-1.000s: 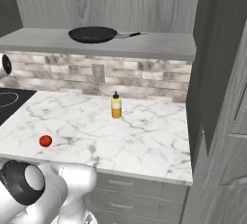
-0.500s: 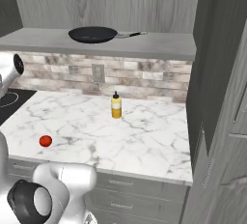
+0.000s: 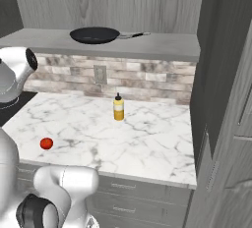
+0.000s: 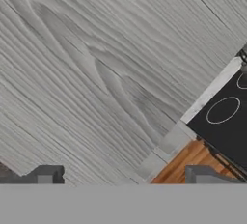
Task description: Pick the pan from the cabinet and place it on the stove. Then turn on the stove burner for the pan.
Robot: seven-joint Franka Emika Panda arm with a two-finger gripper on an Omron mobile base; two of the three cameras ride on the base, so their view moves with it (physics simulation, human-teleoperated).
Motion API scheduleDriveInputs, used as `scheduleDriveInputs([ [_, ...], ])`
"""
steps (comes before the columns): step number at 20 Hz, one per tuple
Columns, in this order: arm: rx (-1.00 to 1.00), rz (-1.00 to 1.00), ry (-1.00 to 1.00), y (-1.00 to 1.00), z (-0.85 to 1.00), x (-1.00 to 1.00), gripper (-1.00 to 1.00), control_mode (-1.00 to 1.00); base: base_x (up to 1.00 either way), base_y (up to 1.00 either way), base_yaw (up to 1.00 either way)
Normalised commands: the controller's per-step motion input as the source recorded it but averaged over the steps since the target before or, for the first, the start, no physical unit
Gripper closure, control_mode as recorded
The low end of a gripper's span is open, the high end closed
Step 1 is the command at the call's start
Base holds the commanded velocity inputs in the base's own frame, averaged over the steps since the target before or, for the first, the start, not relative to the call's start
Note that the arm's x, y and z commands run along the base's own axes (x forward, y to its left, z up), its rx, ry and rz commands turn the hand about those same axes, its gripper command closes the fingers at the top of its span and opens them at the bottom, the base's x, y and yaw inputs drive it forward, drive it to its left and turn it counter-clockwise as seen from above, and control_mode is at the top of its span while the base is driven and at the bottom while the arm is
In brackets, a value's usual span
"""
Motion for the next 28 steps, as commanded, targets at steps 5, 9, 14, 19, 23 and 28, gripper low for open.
scheduleDriveInputs([
  [5, -0.05, 0.0, -0.24, -0.47, 0.09, 0.01, -1.0, -1.0, 0.0, 0.0, 0.0],
  [9, -0.04, 0.0, -0.21, -0.46, 0.02, 0.07, -1.0, -1.0, 0.0, 0.0, 0.0],
  [14, -0.03, 0.0, -0.18, -0.45, 0.02, 0.16, -1.0, -1.0, 0.0, 0.0, 0.0],
  [19, -0.02, -0.01, -0.18, -0.47, 0.02, 0.16, -1.0, -1.0, 0.0, 0.0, 0.0],
  [23, -0.01, -0.01, -0.19, -0.5, 0.06, 0.13, -1.0, -1.0, 0.0, 0.0, 0.0],
  [28, -0.01, -0.02, -0.16, -0.49, 0.02, 0.12, -1.0, -1.0, 0.0, 0.0, 0.0],
])
